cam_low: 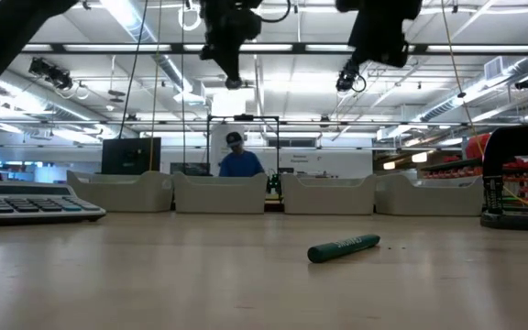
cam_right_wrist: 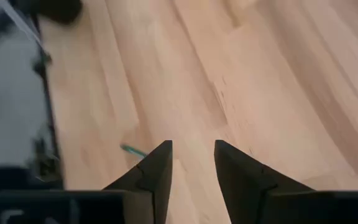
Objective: Sort crayons/erasers/pens/pencils in bins
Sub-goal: Put the green crayon into the gray bin
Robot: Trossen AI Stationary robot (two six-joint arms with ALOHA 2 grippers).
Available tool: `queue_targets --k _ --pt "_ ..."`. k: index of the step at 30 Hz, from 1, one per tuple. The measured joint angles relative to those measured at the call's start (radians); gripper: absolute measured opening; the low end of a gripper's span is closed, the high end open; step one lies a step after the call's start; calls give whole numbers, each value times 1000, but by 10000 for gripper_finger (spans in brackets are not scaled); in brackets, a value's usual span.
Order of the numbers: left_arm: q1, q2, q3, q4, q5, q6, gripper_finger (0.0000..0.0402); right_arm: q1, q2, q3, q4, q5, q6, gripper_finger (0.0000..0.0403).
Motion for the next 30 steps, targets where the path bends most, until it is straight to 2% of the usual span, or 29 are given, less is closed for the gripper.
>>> queue_targets --k 7,11,17,25,30 --pt "-126 -82 -21 -51 -29 -105 7 8 141 0 168 -6 -65 112" --pt "-205 -136 -22 -65 -69 -185 13 16 224 0 262 -79 -77 111" --pt "-345 -216 -21 -61 -108 -357 24 76 337 0 273 -154 -144 110" --pt "-546 -229 -21 -58 -192 -593 6 235 415 0 294 -139 -304 110" --pt "-654 -207 -23 -50 -248 -755 29 305 469 0 302 -88 -356 110"
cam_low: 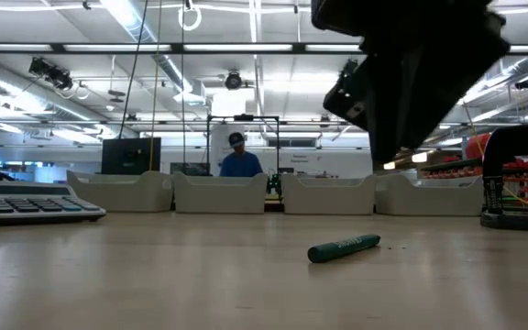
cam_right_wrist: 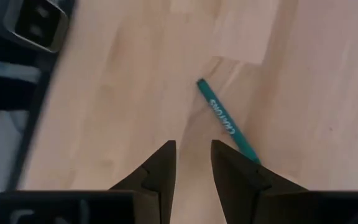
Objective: Sort crayons/erasers/pens/pencils in bins
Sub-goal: Put the green crayon into the gray bin
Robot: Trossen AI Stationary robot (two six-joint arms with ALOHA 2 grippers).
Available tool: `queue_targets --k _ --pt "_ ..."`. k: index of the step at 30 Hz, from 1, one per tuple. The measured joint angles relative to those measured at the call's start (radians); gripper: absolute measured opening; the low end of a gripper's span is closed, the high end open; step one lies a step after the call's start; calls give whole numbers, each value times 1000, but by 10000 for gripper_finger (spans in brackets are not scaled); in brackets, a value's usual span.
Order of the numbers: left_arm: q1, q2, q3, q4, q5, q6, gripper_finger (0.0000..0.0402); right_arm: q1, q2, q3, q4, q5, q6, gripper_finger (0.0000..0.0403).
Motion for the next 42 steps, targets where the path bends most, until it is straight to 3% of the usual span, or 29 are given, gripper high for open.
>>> queue_targets --k 5,9,15,23,30,42 --pt "-91 3 0 2 -48 -128 33 15 45 0 5 93 -45 110" --pt "-140 3 1 4 -65 -196 18 -1 71 0 7 99 -121 110" --pt "-177 3 1 5 -73 -190 9 -10 91 0 1 100 -242 110" --pt "-172 3 1 33 -105 -188 32 -3 134 0 15 103 -342 110" --pt "-172 4 1 31 -115 -180 18 -11 141 2 17 105 -343 108" --pt "-174 4 1 15 -114 -164 28 -11 141 2 13 126 -257 28"
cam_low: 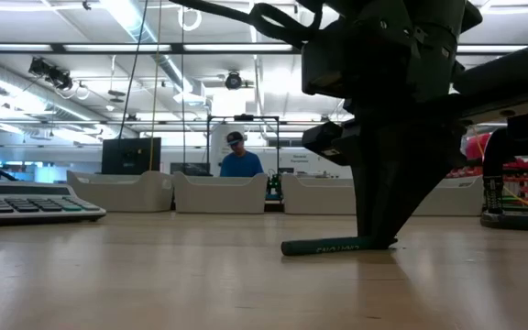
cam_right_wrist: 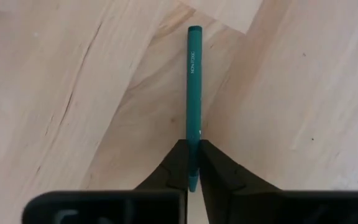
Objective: Sort crayons/erasers/pens/pencils in bins
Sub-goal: Put the green crayon into the gray bin
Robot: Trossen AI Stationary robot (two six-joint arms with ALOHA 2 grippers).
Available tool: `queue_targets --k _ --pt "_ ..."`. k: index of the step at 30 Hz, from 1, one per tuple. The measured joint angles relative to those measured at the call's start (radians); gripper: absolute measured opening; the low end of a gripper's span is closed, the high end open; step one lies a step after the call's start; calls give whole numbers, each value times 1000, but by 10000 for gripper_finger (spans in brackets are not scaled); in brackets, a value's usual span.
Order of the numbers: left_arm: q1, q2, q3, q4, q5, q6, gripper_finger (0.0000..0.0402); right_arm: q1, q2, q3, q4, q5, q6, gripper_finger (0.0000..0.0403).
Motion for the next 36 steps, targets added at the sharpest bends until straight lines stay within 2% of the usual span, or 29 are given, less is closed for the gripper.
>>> queue_targets --k 4,7,14,17,20,23,29,33,36 --pt "-1 -1 0 -29 4 64 30 -11 -32 -5 -23 7 83 25" --pt "-9 -25 2 -29 -11 132 24 -29 -108 -4 -43 23 149 23" --pt "10 -95 4 -23 -202 237 14 -92 -328 -3 -116 127 301 22" --pt "24 -126 4 32 -252 315 24 -121 -422 -3 -123 153 391 22" --pt "48 -150 4 163 -256 426 43 -146 -514 -3 -92 181 448 22" --pt "83 -149 4 249 -229 551 65 -171 -597 -2 -62 214 484 22" --pt "208 -160 -37 231 -92 660 114 -209 -754 -2 -52 294 532 22" --pt "279 -234 -177 332 0 683 138 -212 -820 -2 -48 328 465 23" --pt "318 -319 -359 583 99 683 149 -218 -846 -2 -44 336 422 23"
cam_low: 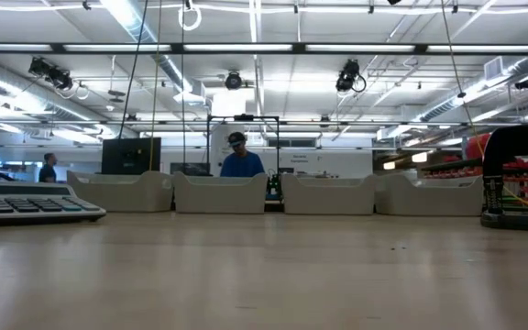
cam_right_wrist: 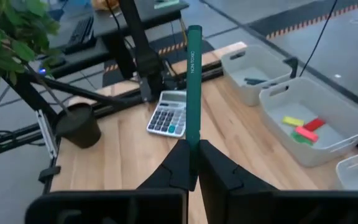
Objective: Sort crayons/erasers/pens/pencils in bins
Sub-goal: Put the green crayon into the gray bin
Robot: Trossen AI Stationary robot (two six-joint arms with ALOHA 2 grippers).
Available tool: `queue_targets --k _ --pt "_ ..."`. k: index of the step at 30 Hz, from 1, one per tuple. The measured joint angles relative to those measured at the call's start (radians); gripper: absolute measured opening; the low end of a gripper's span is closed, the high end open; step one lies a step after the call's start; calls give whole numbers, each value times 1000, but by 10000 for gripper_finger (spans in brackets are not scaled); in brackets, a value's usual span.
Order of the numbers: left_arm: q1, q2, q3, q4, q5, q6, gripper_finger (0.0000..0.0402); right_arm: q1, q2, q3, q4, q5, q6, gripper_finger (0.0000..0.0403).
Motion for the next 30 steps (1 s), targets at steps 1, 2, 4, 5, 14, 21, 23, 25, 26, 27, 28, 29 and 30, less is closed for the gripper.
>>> queue_targets --k 1,2,4,5,14,21,23,25,26,27,28,29,30 --pt "11 -26 -70 104 32 -9 151 -2 -6 0 3 1 -3 23" --pt "20 -51 -142 208 58 -30 153 -5 -11 0 8 3 -2 23" --pt "36 -89 -276 417 103 -83 156 -11 -19 0 36 5 -1 23" --pt "41 -105 -339 515 120 -113 157 -14 -20 0 65 7 -1 23" --pt "39 -120 -683 1168 81 -262 149 -49 -24 0 288 20 0 23" --pt "32 -120 -718 1295 2 -191 132 -53 -23 0 298 6 -3 23" --pt "32 -120 -719 1295 2 -198 129 -53 -21 0 315 6 -3 23" --pt "32 -108 -719 1312 2 -188 128 -53 -12 1 332 -1 12 23" --pt "32 -103 -719 1316 2 -182 128 -53 -5 1 328 -11 27 23" --pt "32 -97 -721 1317 1 -179 128 -56 8 1 336 -21 36 23" --pt "32 -87 -720 1340 2 -179 128 -59 19 1 342 -34 46 23" --pt "32 -81 -719 1353 5 -182 128 -60 28 1 339 -45 50 23" --pt "32 -75 -719 1357 7 -187 127 -60 40 0 342 -51 51 23"
